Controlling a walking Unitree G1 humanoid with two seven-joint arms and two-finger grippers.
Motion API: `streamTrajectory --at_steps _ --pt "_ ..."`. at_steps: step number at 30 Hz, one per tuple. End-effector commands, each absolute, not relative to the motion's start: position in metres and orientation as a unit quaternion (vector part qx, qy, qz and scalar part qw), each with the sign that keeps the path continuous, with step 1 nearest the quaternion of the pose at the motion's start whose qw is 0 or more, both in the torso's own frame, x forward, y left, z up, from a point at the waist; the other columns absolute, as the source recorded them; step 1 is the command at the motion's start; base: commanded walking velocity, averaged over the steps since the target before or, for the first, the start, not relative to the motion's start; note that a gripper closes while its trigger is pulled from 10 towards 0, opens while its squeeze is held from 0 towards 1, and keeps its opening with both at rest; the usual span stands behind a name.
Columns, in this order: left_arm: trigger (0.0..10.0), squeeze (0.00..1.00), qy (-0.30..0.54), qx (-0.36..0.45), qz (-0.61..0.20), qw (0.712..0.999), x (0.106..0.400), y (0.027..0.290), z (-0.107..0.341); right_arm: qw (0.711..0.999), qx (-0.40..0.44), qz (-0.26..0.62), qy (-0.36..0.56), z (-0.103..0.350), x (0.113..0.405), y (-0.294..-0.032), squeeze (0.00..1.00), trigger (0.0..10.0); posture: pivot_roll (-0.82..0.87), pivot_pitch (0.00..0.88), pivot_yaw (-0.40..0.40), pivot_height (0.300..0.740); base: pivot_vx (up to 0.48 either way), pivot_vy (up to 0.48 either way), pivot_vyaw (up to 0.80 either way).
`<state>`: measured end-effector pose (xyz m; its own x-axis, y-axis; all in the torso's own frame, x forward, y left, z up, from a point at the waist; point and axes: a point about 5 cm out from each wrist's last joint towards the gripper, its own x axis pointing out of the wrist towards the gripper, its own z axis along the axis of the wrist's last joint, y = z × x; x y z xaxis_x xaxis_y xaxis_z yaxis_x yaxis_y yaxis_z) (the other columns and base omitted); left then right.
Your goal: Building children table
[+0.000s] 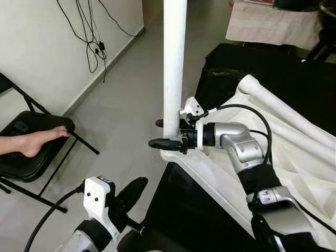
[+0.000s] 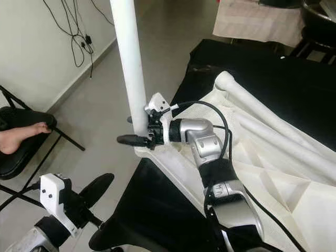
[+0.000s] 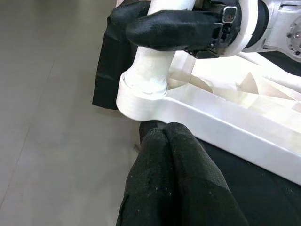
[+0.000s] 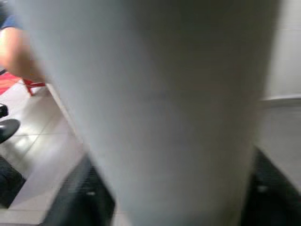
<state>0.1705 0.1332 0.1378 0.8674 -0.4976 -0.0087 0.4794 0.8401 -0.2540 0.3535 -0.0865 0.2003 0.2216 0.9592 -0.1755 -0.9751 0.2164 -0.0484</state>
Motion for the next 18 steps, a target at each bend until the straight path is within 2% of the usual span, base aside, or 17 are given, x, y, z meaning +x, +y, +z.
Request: streamTrajectory --at_steps 1,6,7,10,11,12,13,14,15,16,17,18 --pt "10.0 0.0 0.038 -0.12 -0.254 0.959 0.167 0.131 0.139 0.757 -0.076 0.647 0.055 0.197 0.352 -0.083 0.0 0.0 0.0 0.157 -0.011 0.74 0.0 0.0 0.0" --pt "10.0 0.0 0.039 -0.121 -0.256 0.958 0.167 0.132 0.139 0.76 -0.077 0.644 0.055 0.195 0.351 -0.094 0.0 0.0 0.0 0.163 -0.008 0.74 0.0 0.0 0.0" --pt "10.0 0.0 0.039 -0.121 -0.256 0.958 0.167 0.132 0.139 0.77 -0.081 0.631 0.051 0.194 0.35 -0.099 0.0 0.0 0.0 0.165 -0.012 0.74 0.0 0.0 0.0" --pt "10.0 0.0 0.039 -0.121 -0.256 0.958 0.167 0.132 0.139 0.777 -0.084 0.623 0.049 0.194 0.349 -0.102 0.0 0.0 0.0 0.165 -0.012 0.74 0.0 0.0 0.0" --pt "10.0 0.0 0.039 -0.121 -0.256 0.958 0.167 0.133 0.139 0.8 -0.094 0.591 0.047 0.192 0.347 -0.107 0.0 0.0 -0.01 0.165 -0.024 0.74 0.0 0.0 0.0" --pt "10.0 0.0 0.039 -0.121 -0.255 0.958 0.167 0.134 0.139 0.86 -0.076 0.502 0.05 0.186 0.347 -0.108 0.0 0.0 -0.01 0.164 -0.029 0.74 0.0 0.0 0.0" --pt "10.0 0.0 0.039 -0.121 -0.255 0.958 0.167 0.134 0.139 0.86 -0.076 0.502 0.05 0.186 0.347 -0.108 0.0 0.0 -0.01 0.164 -0.029 0.74 0.0 0.0 0.0" --pt "10.0 0.0 0.039 -0.12 -0.254 0.959 0.168 0.136 0.139 0.931 -0.073 0.349 0.081 0.17 0.343 -0.115 0.0 0.0 -0.03 0.165 -0.018 0.74 0.0 0.0 0.0" --pt "10.0 0.0 0.038 -0.12 -0.253 0.959 0.168 0.137 0.139 0.96 -0.093 0.238 0.116 0.153 0.327 -0.122 0.0 0.0 -0.03 0.165 -0.014 0.74 0.0 0.0 0.0" --pt "10.0 0.0 0.038 -0.12 -0.253 0.959 0.168 0.137 0.139 0.96 -0.093 0.238 0.116 0.153 0.327 -0.122 0.0 0.0 -0.03 0.165 -0.014 0.74 0.0 0.0 0.0" --pt "10.0 0.0 0.038 -0.118 -0.252 0.96 0.17 0.139 0.138 0.968 -0.09 0.187 0.141 0.139 0.302 -0.117 0.0 0.0 -0.03 0.155 -0.004 0.74 0.0 0.0 0.0" --pt "10.0 0.0 0.038 -0.118 -0.252 0.96 0.17 0.139 0.138 0.968 -0.09 0.187 0.141 0.139 0.302 -0.117 0.0 0.0 -0.03 0.155 -0.004 0.74 0.0 0.0 0.0"
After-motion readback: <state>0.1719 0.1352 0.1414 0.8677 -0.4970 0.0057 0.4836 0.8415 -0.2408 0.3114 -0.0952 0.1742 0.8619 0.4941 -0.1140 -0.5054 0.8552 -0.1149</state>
